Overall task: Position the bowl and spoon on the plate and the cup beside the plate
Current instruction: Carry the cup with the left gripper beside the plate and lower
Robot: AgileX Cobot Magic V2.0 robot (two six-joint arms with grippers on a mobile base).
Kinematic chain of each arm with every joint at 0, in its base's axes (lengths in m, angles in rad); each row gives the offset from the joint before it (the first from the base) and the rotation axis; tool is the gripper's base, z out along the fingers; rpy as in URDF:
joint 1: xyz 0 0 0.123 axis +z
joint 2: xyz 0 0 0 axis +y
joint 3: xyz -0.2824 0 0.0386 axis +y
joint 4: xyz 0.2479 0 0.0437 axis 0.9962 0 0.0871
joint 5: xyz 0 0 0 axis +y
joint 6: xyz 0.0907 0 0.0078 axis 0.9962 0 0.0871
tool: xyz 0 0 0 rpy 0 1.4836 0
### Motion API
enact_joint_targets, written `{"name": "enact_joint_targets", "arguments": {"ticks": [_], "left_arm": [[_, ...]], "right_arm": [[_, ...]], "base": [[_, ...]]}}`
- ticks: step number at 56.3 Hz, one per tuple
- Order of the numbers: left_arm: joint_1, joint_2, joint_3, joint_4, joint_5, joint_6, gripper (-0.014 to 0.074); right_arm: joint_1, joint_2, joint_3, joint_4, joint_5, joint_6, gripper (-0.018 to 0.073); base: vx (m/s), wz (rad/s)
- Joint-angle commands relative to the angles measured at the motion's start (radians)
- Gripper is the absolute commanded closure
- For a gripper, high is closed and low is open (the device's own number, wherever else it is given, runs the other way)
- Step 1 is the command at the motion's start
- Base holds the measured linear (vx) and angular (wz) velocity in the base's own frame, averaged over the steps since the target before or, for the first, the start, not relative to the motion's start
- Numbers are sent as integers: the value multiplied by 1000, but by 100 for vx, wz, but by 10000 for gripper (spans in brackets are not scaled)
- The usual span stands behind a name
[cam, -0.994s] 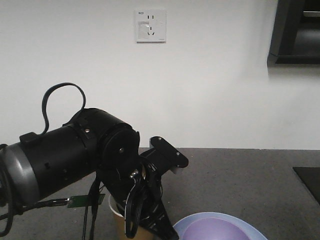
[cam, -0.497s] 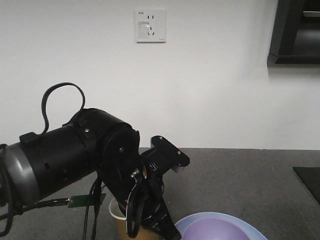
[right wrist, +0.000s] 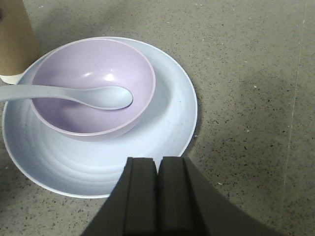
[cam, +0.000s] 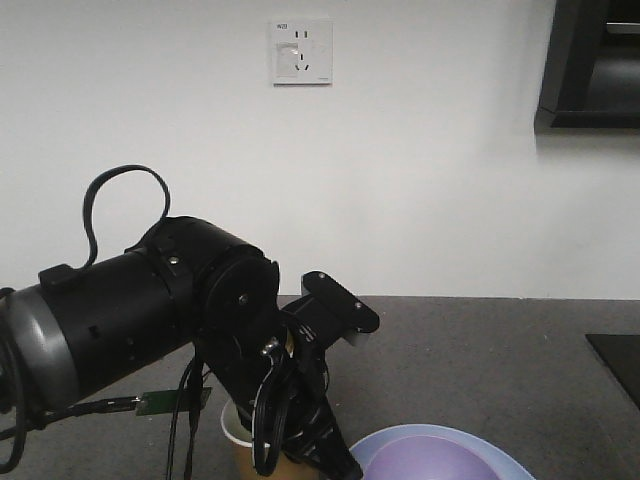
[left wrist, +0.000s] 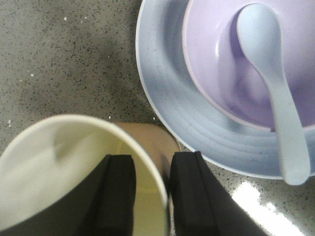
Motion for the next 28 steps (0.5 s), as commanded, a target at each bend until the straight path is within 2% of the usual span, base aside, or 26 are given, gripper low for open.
{"name": "enact_joint_targets", "arguments": {"ticks": [1, 13, 28], "left_arm": [[-5, -50, -33, -6, -37, 0, 255], [-5, -60, -33, -6, -38, 7, 213], [-5, -65, -33, -6, -36, 7, 113]], "right_arm": [[-2, -2, -28, 3, -63, -4, 568], [-2, -2, -28, 3, -64, -4, 568], [-2, -2, -28, 3, -64, -4, 568]], "base": [[0, 0], [0, 0], [0, 0]]}}
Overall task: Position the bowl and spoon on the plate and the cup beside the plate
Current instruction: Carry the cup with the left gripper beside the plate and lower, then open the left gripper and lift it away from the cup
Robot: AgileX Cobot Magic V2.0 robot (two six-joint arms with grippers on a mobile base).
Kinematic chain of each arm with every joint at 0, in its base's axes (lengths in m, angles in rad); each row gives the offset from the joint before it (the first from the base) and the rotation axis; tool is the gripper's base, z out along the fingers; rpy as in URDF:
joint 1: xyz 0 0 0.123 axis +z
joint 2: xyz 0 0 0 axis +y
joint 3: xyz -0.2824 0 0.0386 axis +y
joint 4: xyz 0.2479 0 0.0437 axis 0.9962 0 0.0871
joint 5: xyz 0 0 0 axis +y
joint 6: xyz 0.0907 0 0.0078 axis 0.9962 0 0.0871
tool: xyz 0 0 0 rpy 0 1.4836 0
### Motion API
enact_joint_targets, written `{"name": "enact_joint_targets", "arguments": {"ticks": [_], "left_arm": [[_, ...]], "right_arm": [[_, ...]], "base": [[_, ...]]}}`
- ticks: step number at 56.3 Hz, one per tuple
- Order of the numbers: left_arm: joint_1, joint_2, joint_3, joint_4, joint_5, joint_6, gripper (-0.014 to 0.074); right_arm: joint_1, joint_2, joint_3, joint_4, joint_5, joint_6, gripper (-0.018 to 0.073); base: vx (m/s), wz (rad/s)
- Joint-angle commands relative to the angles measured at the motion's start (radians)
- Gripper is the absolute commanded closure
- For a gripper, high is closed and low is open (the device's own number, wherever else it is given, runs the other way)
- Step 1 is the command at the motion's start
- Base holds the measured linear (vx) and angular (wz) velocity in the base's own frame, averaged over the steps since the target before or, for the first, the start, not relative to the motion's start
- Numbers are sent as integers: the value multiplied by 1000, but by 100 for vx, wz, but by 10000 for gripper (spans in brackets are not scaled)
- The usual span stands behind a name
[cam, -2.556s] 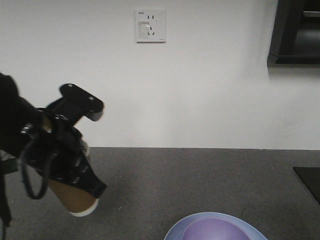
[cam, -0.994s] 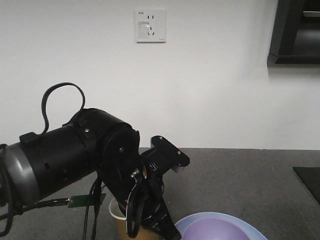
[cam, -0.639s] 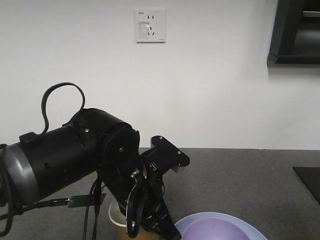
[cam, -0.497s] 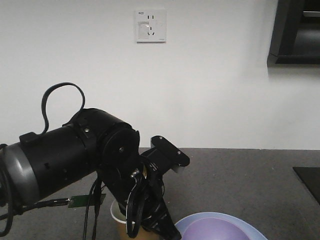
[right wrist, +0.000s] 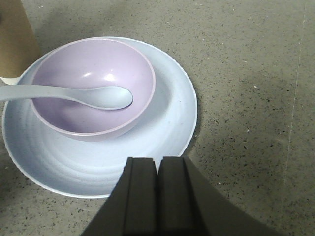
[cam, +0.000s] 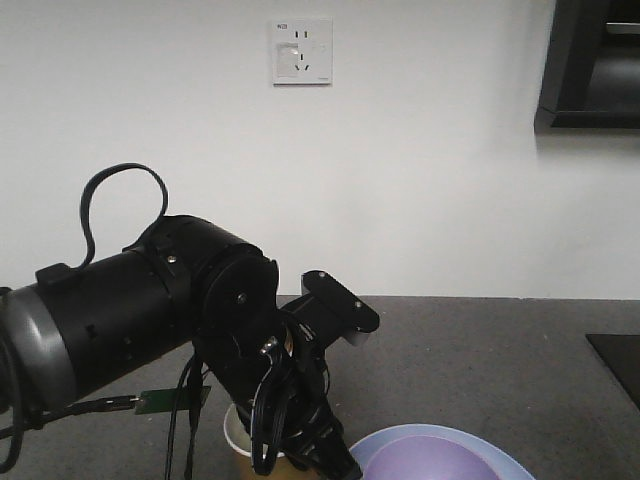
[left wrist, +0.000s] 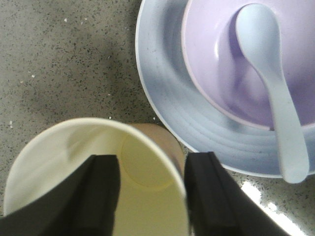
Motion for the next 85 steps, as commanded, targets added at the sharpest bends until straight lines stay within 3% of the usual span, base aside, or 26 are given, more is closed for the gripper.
{"name": "enact_joint_targets", "arguments": {"ticks": [1, 31, 37, 46, 52, 63, 78, 85], "left_arm": [[-5, -64, -32, 0, -36, 0, 108], [-5, -138, -214, 3, 40, 0, 125], [-5, -177, -221, 3, 35, 0, 246], [-5, -250, -217, 25, 12, 2, 605], [-5, -316, -176, 38, -35, 2, 605], [-5, -504, 88, 37, -226, 18, 602], [-5, -878, 716, 27, -619, -48, 600], [-5, -1012, 926, 5, -799, -75, 600]], "right_arm": [[-2, -2, -28, 3, -65, -4, 568], [-2, -2, -28, 4, -68, -4, 568], [-2, -2, -28, 8, -69, -4, 568], [-2, -2, -28, 8, -74, -4, 568], [-2, -2, -28, 11, -71, -4, 568], [-2, -5, -28, 16, -71, -11, 568], [-2, -183, -28, 94, -125, -119, 568], [-2, -300, 20, 141, -187, -157, 568]], "base": [[0, 0], [0, 0], [0, 0], [0, 0], [0, 0], [0, 0], [0, 0], [0, 0]]}}
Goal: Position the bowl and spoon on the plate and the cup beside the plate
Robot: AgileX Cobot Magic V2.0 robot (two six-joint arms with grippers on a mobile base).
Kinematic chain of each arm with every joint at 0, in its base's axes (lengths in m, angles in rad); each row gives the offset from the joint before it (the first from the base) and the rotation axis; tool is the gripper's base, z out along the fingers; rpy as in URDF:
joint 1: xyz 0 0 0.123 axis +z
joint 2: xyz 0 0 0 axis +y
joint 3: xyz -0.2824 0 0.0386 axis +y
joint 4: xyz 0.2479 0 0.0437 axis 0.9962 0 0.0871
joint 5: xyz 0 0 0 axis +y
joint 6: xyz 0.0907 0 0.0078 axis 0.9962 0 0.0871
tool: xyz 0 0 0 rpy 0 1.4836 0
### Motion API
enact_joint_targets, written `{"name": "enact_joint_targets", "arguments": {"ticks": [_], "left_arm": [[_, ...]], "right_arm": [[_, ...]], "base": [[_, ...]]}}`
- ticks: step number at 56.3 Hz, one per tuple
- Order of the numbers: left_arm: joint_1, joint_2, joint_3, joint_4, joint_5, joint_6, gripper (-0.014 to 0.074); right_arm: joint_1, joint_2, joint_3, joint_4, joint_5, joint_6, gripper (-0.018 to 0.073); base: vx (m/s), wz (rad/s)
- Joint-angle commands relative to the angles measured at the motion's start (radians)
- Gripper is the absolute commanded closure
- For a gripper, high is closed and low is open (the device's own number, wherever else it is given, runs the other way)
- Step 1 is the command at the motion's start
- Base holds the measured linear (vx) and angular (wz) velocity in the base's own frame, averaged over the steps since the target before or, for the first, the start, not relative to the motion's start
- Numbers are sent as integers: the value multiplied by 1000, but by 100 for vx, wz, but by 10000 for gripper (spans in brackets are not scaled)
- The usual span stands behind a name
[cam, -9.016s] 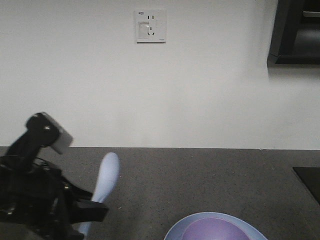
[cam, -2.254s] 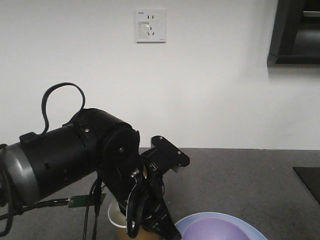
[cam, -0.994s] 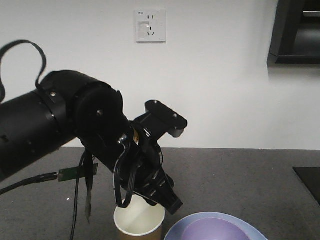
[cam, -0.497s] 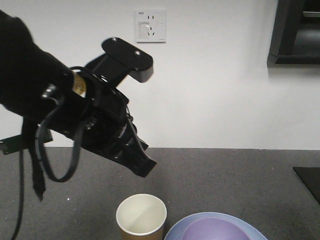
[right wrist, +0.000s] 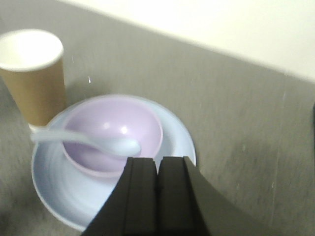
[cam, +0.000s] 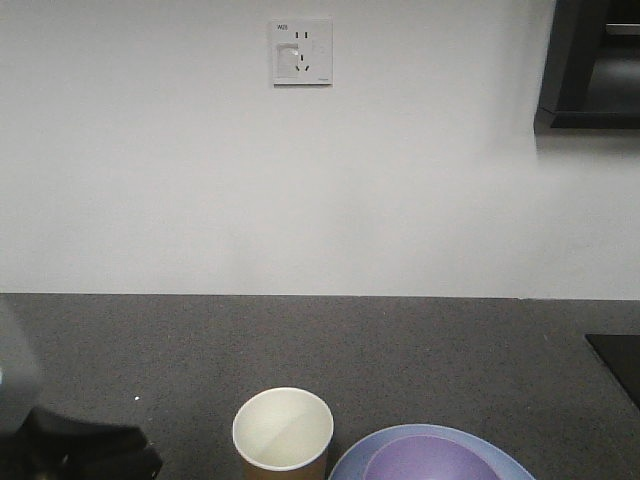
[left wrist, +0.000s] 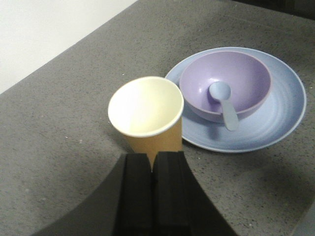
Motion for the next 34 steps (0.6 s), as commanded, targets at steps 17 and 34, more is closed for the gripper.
{"name": "enact_joint_targets", "arguments": {"ticks": [17, 34], "left_arm": [[-5, -180, 243, -25, -434, -40, 600], [-5, -180, 243, -25, -433, -40, 600]], "right_arm": [[-2, -184, 93, 55, -219, -32, 568], [-2, -184, 93, 60, -219, -32, 568]], "base": [[0, 0], [0, 0]]}}
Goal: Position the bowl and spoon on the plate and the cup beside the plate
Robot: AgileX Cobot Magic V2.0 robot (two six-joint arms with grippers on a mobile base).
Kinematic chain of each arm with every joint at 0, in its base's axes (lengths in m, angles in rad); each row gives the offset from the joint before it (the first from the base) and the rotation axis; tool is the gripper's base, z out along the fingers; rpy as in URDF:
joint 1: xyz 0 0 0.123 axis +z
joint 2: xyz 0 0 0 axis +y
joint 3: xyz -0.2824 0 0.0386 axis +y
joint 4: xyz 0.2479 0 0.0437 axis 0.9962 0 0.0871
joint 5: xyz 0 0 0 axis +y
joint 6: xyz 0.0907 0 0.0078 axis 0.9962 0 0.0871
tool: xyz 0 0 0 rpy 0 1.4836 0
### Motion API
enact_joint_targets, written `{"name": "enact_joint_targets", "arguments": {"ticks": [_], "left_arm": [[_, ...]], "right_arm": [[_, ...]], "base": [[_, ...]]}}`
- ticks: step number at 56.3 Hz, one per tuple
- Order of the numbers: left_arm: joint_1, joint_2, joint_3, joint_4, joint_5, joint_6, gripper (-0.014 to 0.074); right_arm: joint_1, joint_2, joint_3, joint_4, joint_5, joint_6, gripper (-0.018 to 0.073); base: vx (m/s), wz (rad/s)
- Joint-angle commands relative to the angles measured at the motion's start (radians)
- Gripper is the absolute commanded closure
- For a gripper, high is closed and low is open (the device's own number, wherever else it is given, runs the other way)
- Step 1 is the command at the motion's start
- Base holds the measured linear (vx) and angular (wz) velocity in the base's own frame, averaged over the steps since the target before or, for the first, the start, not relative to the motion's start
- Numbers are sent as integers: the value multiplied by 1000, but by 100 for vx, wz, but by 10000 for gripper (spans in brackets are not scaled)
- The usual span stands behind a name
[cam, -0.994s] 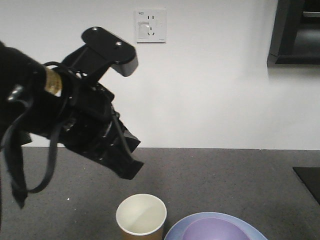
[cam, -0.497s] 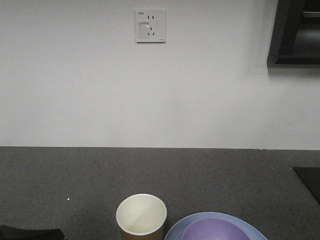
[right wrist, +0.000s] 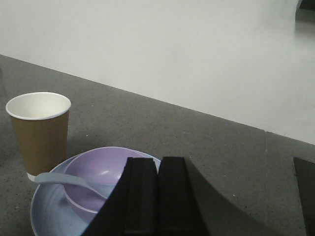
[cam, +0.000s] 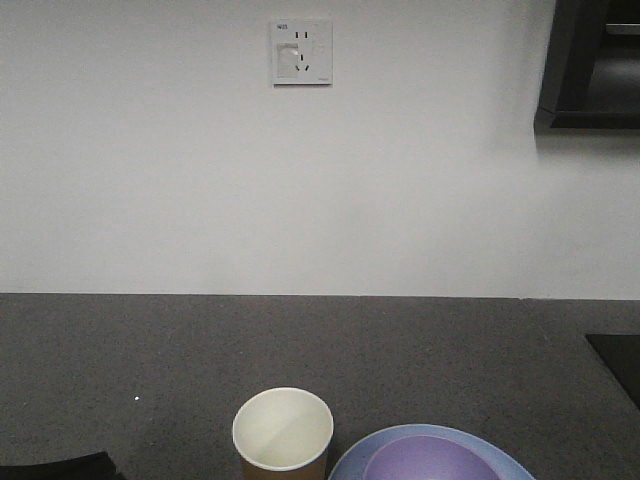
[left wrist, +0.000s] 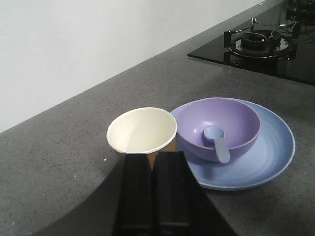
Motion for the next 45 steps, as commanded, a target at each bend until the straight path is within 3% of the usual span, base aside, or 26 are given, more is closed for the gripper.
{"name": "enact_joint_targets", "arguments": {"ticks": [1, 20, 26, 37, 45], "left_arm": [[-5, -5, -27, -8, -88, -9, 600], [-5, -5, -23, -8, -91, -9, 600], [7, -13, 22, -6, -150, 3, 600], [187, -138, 242, -9, -398, 8, 600], [342, -337, 440, -15, -444, -11, 600]], "right_arm": [[-2, 11, -27, 14, -88, -9, 568], [-2, 11, -27, 14, -88, -9, 568], [-2, 11, -27, 14, -88, -9, 568], [-2, 11, -27, 15, -87, -9, 568], [-2, 11, -27, 15, -87, -9, 568]], "base": [[0, 0], [0, 0], [0, 0], [0, 0], [0, 0]]}}
